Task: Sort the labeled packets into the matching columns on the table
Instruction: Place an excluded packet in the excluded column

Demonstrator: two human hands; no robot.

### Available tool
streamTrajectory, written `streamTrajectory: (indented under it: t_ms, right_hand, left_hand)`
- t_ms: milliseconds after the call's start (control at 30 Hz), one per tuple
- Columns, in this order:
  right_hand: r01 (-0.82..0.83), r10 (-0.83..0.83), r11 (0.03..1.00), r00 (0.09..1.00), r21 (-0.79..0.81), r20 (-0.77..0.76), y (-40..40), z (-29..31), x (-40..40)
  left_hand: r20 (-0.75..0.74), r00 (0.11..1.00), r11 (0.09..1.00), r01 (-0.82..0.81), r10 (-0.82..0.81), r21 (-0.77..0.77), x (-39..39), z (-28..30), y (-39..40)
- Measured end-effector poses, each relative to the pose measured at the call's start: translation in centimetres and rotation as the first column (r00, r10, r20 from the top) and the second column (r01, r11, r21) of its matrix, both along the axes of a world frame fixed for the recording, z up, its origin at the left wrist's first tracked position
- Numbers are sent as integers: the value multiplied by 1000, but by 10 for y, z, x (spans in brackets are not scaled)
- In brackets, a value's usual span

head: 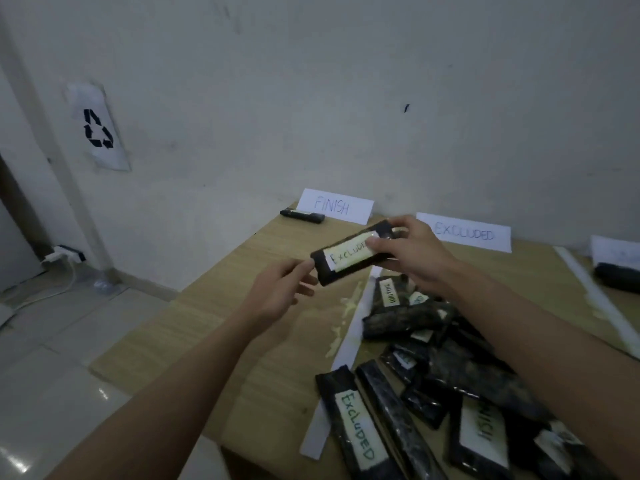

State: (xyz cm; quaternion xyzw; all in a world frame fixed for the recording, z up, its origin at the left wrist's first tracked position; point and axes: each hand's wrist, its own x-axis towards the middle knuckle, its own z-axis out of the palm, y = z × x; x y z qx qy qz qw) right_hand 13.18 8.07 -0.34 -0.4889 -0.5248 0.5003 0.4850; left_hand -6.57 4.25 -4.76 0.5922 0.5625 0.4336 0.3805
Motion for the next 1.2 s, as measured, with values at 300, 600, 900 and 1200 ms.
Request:
streamTrajectory:
  t_ms: [300,600,900,1200]
  right_hand:
    - [141,-149,989,950,-48,-275,-28,5,56]
    - [57,-465,855,522,515,715,-56,-10,106]
    - [-256,-456,816,267,519,849,-40,-14,135]
    - [-188,-308,918,215,348,927,28,-17,145]
  left_hand:
    - [196,972,989,117,-132,87,63,22,10]
    - [100,970,971,212,-223,114,117,14,20]
    - [116,964,968,227,-239,104,153,16,36]
    - [-440,887,942,257,-141,217,130,-13,87]
